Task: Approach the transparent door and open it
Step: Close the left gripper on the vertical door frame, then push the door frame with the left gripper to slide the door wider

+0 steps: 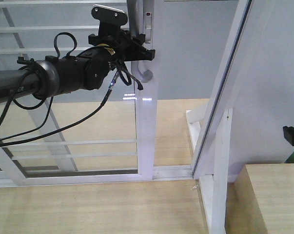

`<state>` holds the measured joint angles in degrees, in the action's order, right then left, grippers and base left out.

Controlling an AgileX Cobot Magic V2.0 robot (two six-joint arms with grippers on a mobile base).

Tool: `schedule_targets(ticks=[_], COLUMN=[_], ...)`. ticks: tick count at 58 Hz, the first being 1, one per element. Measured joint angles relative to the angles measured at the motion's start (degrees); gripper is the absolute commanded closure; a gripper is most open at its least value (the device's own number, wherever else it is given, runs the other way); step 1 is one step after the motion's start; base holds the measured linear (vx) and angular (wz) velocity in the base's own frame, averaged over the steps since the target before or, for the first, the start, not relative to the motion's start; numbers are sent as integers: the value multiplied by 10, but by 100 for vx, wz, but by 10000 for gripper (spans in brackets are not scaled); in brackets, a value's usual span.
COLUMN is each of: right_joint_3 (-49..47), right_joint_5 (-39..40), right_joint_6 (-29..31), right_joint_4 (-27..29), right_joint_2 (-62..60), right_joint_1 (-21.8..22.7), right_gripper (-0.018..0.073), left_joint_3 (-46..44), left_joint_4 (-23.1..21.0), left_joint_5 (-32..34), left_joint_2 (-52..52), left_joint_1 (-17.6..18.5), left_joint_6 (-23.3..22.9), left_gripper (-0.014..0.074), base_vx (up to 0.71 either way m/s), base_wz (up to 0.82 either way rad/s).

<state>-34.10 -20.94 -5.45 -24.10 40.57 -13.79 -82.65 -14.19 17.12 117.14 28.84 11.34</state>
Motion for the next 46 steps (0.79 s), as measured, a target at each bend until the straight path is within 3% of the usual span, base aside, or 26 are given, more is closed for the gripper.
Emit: schedule_targets(ticks=[13, 46], right_joint_3=[0, 0], right_joint_5=[1, 2], right_joint_6=[0, 0], right_joint_4=[0, 0], right_joint_2=[0, 0], right_joint_1=[0, 0], right_gripper=[564, 564], left_joint_3=[0, 6], left_joint_4=[-37, -70], left_joint_5=[-39, -132], left_joint_2=[-16, -44], left_joint_1=[-14, -72], left_joint_6=[45, 63], left_gripper=[596, 596], base_vx=[0, 0], base_wz=[0, 0])
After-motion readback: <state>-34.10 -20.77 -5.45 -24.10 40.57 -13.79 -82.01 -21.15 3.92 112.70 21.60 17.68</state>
